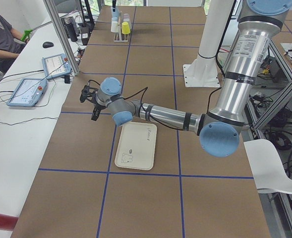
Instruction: Transfer IKEA cup to right arm and place on rack
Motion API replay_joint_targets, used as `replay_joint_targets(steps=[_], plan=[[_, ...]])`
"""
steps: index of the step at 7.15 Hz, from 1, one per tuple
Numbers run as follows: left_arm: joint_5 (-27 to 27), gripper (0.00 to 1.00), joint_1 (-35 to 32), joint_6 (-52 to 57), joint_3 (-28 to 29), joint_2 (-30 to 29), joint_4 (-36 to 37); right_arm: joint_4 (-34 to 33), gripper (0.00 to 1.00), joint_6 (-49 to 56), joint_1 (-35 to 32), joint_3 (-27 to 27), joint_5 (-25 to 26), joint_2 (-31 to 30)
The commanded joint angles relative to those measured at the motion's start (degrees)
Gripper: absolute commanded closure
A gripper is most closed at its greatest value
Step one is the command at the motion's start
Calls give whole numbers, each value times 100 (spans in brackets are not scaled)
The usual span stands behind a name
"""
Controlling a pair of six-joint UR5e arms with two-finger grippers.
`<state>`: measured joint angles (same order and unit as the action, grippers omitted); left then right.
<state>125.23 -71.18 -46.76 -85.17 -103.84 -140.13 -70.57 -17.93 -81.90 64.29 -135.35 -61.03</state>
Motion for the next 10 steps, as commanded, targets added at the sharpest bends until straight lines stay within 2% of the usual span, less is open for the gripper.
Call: replay_joint_targets(steps=[1, 3, 5, 8, 10], plan=[[1, 0, 8, 0, -78, 92, 12, 8, 14, 0, 77, -4, 44, -15], [-8, 0, 16, 0, -70, 153, 12, 17, 3, 0, 121, -39, 53, -6], [-8, 0, -45, 157, -26, 144, 29, 8, 2, -35, 121, -13, 44, 29], [18, 0, -781, 2279, -61, 171, 1588, -62, 2, 17, 25, 609, 193, -364], [97, 0, -836, 2984, -17, 381, 2626, -176, 2, 44, -290, 725, 71, -655]])
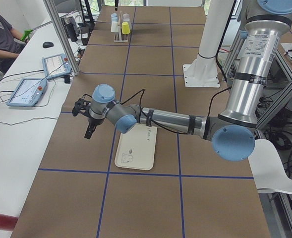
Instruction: Transfer IKEA cup to right arm and place on rack
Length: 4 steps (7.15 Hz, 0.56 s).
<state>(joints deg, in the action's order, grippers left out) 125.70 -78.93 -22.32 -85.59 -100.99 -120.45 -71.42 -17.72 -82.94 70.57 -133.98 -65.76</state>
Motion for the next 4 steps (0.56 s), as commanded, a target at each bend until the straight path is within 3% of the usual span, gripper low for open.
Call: replay_joint_targets(steps=[1, 2, 4], plan=[[260, 0, -305, 1171, -2, 97, 1429, -170, 2, 57, -292, 454, -145, -514], [514, 0, -559, 1691, 16, 63, 2089, -440, 2, 93, -337, 692, -242, -760], [1129, 0, -974, 2161, 7, 88, 2744, -1457, 2, 687, -416, 1499, -331, -1244]])
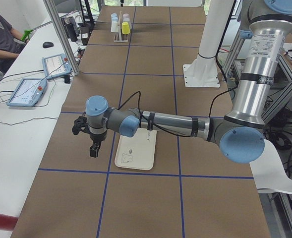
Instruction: Transfer IKEA cup to right arm and place on rack
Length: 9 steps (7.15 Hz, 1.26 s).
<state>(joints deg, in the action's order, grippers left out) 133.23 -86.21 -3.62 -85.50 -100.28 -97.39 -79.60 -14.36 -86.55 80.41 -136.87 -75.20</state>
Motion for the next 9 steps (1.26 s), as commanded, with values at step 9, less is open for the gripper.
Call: replay_joint_targets(steps=[9], plan=[[863, 0, -361, 336, -1039, 799, 1126, -1690, 1, 1155, -301, 2049, 82, -1400]])
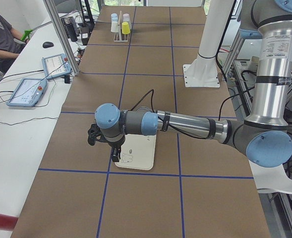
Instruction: Transfer IKEA cup to right arm and place on rack
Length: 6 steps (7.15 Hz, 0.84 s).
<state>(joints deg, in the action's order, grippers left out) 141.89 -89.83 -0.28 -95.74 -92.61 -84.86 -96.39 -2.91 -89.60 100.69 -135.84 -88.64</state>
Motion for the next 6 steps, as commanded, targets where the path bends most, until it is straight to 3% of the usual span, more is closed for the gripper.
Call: replay_joint_targets(steps=[1, 3, 6], plan=[[-4, 0, 10, 2, -33, 85, -144, 15, 1, 27, 4, 56, -134, -170], [-4, 0, 1, 2, -67, 182, -153, 50, 1, -34, 4, 275, -188, -215], [-319, 0, 27, -51, -77, 86, -153, -2, 1, -78, 4, 74, -179, -233]])
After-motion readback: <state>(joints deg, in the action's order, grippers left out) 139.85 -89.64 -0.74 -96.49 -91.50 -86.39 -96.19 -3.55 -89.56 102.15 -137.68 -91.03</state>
